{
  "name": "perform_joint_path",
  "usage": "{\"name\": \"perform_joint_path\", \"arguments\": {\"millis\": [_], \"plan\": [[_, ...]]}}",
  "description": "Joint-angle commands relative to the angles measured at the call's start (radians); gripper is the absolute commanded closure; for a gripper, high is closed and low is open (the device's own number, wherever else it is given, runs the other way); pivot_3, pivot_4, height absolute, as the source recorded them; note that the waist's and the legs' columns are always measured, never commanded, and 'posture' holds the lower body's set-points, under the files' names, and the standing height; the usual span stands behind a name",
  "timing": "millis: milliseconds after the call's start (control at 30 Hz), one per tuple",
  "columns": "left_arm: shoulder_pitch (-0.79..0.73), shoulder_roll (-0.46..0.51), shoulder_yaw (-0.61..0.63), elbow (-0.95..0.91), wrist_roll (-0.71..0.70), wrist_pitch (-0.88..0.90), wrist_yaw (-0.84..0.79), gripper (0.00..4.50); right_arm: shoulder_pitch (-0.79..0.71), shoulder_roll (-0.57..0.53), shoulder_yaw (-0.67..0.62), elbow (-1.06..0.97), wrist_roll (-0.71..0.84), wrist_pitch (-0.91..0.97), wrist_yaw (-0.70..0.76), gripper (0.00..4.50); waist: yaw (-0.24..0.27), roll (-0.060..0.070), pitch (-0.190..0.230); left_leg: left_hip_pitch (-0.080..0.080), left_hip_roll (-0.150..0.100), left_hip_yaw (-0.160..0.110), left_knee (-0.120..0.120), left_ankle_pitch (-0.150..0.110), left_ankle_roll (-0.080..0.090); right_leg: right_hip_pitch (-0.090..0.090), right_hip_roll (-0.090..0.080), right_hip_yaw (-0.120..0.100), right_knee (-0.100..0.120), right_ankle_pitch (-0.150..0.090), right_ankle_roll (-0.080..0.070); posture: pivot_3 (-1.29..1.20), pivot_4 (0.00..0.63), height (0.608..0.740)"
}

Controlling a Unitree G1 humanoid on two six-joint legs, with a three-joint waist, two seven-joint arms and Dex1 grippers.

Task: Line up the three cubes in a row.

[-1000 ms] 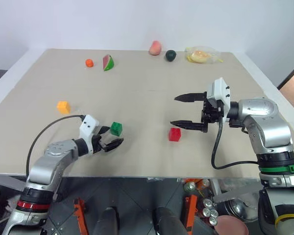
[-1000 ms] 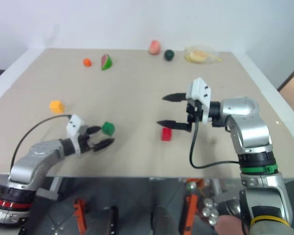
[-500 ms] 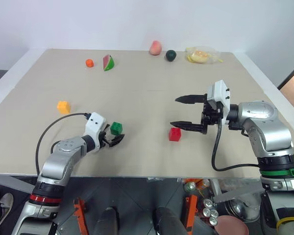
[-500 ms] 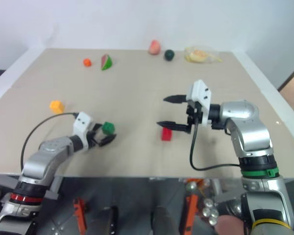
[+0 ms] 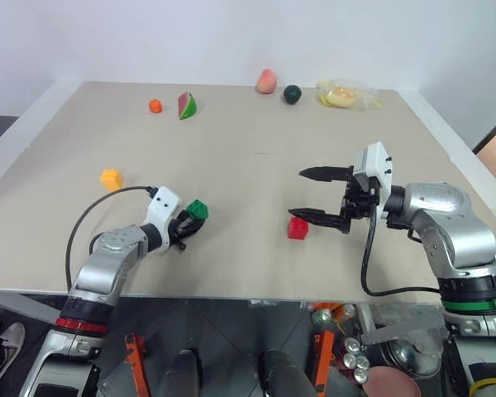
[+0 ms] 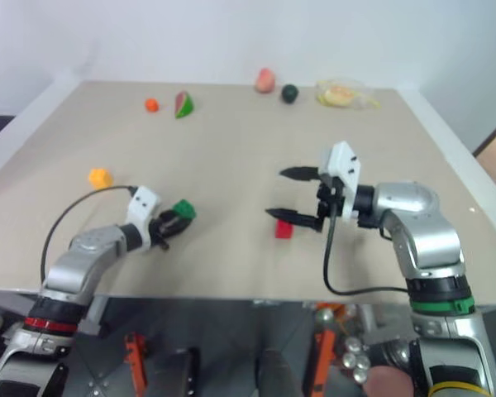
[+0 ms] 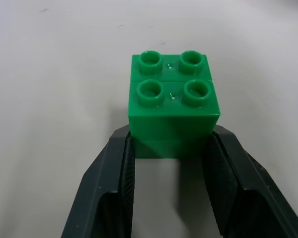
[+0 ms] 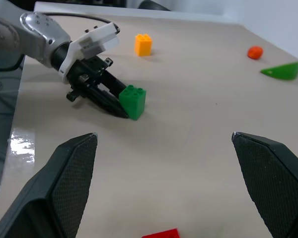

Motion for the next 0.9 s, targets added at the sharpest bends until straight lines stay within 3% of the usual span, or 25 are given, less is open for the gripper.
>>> {"name": "perform_joint_path", "arguments": {"millis": [33, 133, 267, 433, 633, 900], "plan": [[-0.12, 0.019, -0.011, 0.138, -0.029, -0.177, -0.231, 2.78, 0.134, -0.046, -0.143, -0.13, 0.107, 0.082, -0.024, 0.0, 0.006, 0.0, 0.0, -0.001, 0.0, 0.0, 0.0, 0.0, 0.0, 0.0, 0.0, 0.0, 0.0, 0.0, 0.0, 0.0, 0.15, 0.74], [-0.215, 0.013, -0.014, 0.288, -0.038, -0.286, -0.386, 2.78, 0.238, -0.055, -0.251, -0.217, 0.2, 0.15, -0.067, 0.0, 0.013, 0.0, 0.0, -0.004, 0.0, 0.0, 0.0, 0.0, 0.0, -0.001, 0.0, -0.001, 0.0, -0.001, 0.001, 0.0, 0.15, 0.74], [-0.441, -0.033, -0.019, 0.629, -0.036, -0.422, -0.656, 2.78, 0.423, -0.04, -0.427, -0.374, 0.311, 0.231, -0.163, 0.0, 0.016, 0.0, 0.0, -0.004, 0.0, 0.0, 0.0, 0.0, 0.0, -0.001, 0.0, -0.001, -0.001, -0.001, 0.001, 0.0, 0.15, 0.74], [-0.613, -0.085, -0.023, 0.927, 0.023, -0.535, -0.794, 2.78, 0.609, -0.003, -0.537, -0.549, 0.42, 0.286, -0.278, 0.0, 0.011, 0.0, 0.0, -0.004, 0.0, -0.001, 0.001, -0.001, 0.001, -0.001, -0.001, -0.002, -0.001, -0.002, 0.001, 0.0, 0.15, 0.74], [-0.659, -0.182, -0.061, 1.08, 0.161, -0.689, -0.729, 2.78, 0.818, 0.062, -0.595, -0.699, 0.468, 0.279, -0.402, 0.0, 0.008, -0.001, 0.0, -0.005, 0.0, -0.002, 0.001, -0.002, 0.003, -0.001, 0.0, -0.002, -0.001, -0.003, 0.002, 0.0, 0.15, 0.74], [-0.662, -0.257, -0.088, 1.128, 0.282, -0.769, -0.612, 2.78, 0.882, 0.068, -0.596, -0.743, 0.508, 0.244, -0.482, 0.0, 0.009, -0.001, 0.0, -0.004, 0.0, -0.002, 0.003, -0.001, 0.004, 0.0, 0.0, -0.002, -0.001, -0.001, 0.001, 0.0, 0.15, 0.74]]}}
